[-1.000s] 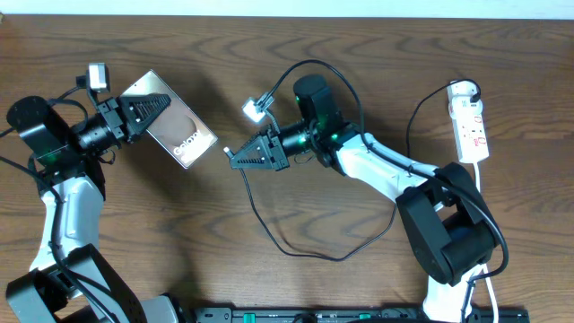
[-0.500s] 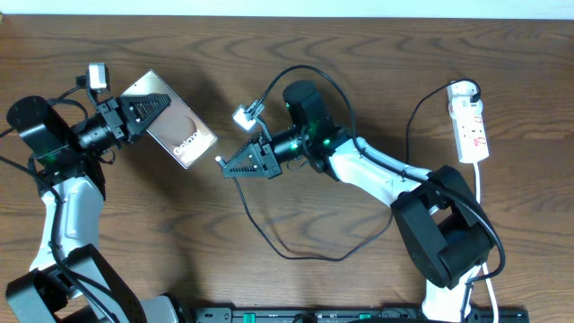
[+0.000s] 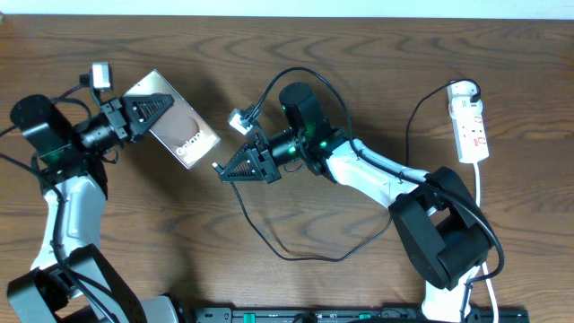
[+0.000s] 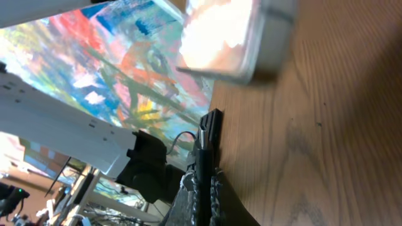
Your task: Plug charger to phone and switch on socket
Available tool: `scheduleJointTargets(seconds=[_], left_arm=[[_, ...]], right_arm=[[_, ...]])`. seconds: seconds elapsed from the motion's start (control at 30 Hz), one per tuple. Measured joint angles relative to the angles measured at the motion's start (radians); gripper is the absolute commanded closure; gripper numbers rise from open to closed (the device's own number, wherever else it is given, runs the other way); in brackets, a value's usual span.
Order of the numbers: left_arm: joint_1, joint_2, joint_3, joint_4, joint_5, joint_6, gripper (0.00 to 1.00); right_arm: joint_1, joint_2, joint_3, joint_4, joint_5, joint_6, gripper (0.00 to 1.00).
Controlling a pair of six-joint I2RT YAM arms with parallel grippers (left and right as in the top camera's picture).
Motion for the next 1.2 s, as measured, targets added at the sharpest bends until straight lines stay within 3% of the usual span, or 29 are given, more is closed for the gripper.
scheduleJointTargets(seconds=[1.2], left_arm=[[-0.042,0.000,0.000,0.000,0.000,0.056,0.93]], right_arm=[[0.005,0.000,0.000,0.043,0.056,-0.020,0.99]])
